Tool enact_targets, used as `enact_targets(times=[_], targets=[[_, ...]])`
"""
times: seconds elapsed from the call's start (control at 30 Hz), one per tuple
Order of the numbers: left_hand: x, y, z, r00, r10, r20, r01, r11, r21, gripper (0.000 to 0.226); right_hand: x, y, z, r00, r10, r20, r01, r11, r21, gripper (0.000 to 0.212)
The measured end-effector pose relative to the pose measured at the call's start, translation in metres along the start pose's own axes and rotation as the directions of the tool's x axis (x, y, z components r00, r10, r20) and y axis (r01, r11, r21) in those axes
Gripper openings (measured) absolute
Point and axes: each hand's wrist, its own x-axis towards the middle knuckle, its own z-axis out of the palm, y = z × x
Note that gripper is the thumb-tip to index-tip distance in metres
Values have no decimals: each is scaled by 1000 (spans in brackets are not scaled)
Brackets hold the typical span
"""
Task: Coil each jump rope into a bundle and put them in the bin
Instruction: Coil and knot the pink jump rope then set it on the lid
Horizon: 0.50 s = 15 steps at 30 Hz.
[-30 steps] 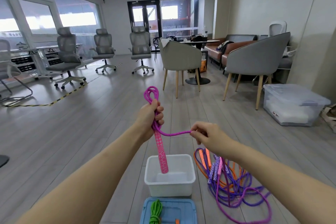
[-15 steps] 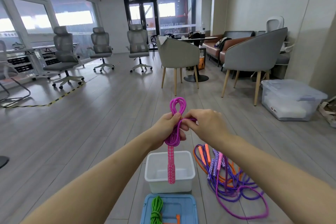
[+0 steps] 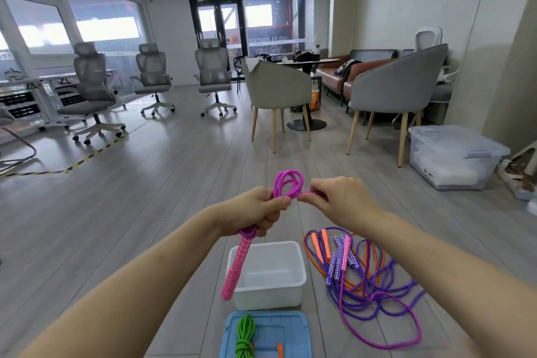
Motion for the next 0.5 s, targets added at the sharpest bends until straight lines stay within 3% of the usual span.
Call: enact_targets(times=[0.17, 0.23, 0.4, 0.5], targets=[[-4, -1, -8, 988, 111, -111, -131, 972, -194, 30, -2, 9, 9, 951, 298, 82, -309, 907, 286, 48], [-4, -3, -10, 974, 142, -174, -183, 950, -252, 29, -4, 12, 10, 921, 384, 72, -385, 863, 325, 51], [-2, -3, -13, 932, 170, -321, -283, 893, -351, 27, -3, 11, 9, 931, 340, 136, -366, 880, 304, 36], [-2, 1, -15, 903, 196, -382, -366, 817, -445, 28, -3, 11, 14, 932, 261, 251, -333, 890, 312, 23]])
